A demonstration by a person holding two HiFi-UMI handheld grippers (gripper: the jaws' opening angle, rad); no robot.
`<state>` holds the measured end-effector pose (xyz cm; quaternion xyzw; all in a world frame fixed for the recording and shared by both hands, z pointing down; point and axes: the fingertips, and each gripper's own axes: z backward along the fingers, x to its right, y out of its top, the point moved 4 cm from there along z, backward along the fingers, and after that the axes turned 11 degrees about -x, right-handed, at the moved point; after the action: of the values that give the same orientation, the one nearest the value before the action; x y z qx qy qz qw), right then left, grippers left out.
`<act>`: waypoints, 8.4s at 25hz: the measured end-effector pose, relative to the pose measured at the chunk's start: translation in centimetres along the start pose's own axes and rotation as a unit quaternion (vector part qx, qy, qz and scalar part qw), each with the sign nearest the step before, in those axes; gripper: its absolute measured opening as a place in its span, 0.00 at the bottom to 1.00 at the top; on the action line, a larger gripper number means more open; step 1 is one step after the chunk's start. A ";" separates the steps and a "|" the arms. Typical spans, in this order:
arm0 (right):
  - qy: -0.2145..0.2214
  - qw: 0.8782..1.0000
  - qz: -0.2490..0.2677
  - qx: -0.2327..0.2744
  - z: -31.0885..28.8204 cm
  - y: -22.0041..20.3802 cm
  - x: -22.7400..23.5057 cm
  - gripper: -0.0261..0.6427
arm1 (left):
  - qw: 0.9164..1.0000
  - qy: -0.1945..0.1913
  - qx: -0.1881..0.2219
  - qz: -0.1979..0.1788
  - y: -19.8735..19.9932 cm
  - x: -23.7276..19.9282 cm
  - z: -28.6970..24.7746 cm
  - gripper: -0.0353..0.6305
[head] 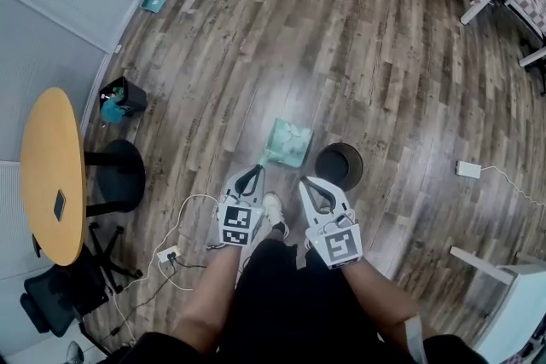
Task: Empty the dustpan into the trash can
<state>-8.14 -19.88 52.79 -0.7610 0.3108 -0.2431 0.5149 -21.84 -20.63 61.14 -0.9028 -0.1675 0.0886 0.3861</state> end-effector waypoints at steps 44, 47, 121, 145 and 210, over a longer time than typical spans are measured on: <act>-0.128 0.962 -0.160 -0.180 -6.7 -14.0 4.1 0.08 | 0.962 -0.041 -0.265 0.048 -8.6 -3.1 -15.2 0.28; -0.130 0.962 -0.158 -0.181 -6.7 -14.1 3.7 0.08 | 0.962 -0.036 -0.267 0.049 -8.9 -3.0 -15.3 0.26; -0.092 0.968 -0.137 -0.190 1.8 -17.2 4.5 0.08 | 0.957 0.071 -0.274 0.065 -12.8 -1.0 -10.8 0.20; -0.125 0.978 -0.098 -0.139 12.6 -16.1 7.5 0.08 | 0.975 0.126 -0.170 0.066 -11.2 7.2 2.2 0.20; -0.174 0.968 -0.144 -0.107 35.0 -19.6 -3.0 0.08 | 0.805 0.143 -0.096 -0.568 -15.9 28.5 16.9 0.21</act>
<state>18.31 9.88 58.66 -0.8792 0.1277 -0.1434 0.4361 -3.95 11.46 60.24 -0.6813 -0.6008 -0.2931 0.2984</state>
